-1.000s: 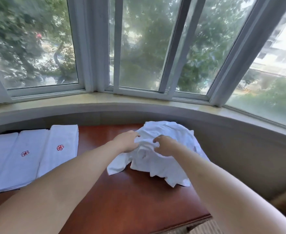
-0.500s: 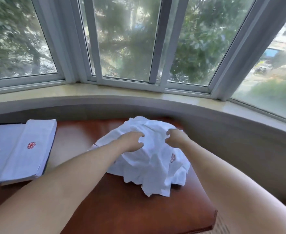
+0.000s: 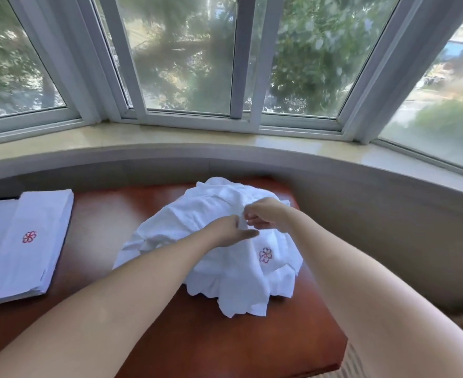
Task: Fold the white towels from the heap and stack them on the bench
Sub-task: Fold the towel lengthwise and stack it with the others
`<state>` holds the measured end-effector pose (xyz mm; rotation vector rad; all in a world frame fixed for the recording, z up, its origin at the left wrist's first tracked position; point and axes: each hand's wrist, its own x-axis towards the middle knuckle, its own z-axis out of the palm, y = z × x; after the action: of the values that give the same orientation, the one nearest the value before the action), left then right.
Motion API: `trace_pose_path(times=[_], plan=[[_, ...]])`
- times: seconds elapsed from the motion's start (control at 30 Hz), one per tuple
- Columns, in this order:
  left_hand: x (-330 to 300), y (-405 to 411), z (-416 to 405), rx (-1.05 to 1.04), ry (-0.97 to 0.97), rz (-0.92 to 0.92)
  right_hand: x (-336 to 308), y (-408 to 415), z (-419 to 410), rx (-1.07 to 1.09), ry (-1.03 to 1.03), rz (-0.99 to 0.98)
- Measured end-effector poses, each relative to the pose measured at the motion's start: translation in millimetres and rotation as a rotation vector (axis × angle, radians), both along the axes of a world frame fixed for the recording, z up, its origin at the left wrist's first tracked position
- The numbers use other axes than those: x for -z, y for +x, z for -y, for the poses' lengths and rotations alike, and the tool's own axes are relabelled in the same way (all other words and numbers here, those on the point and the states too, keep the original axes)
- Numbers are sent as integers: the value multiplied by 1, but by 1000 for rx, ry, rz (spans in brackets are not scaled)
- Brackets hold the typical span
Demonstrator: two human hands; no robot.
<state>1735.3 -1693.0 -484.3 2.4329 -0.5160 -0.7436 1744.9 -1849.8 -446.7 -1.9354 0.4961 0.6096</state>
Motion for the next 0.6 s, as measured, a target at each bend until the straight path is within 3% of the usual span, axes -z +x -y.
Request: trace_pose_path(times=[0.07,0.13,0.2,0.27,0.33,0.43,0.5,0.6], plan=[[-13,12,-3,-23,-77,43,-9,9,-8,-34,134,47],[-22,25,-13,-125,-19,78,-14,15,-10,-135,138,81],[-19,34,-28,-318,-22,-51,-10,16,-6,-216,2,113],[-14,37,-40,-517,-178,-272,-1,13,0,-317,-127,69],[-12,39,-45,-635,-332,-357,7,7,2,-442,-162,-61],[-20,46,-44,-750,-463,-349,14,0,-1,-628,-322,-176],[-29,52,-42,-824,-552,-323,12,1,-1,-703,-536,-121],[-48,60,-46,-874,-667,-266,-5,6,3,-711,-688,-62]])
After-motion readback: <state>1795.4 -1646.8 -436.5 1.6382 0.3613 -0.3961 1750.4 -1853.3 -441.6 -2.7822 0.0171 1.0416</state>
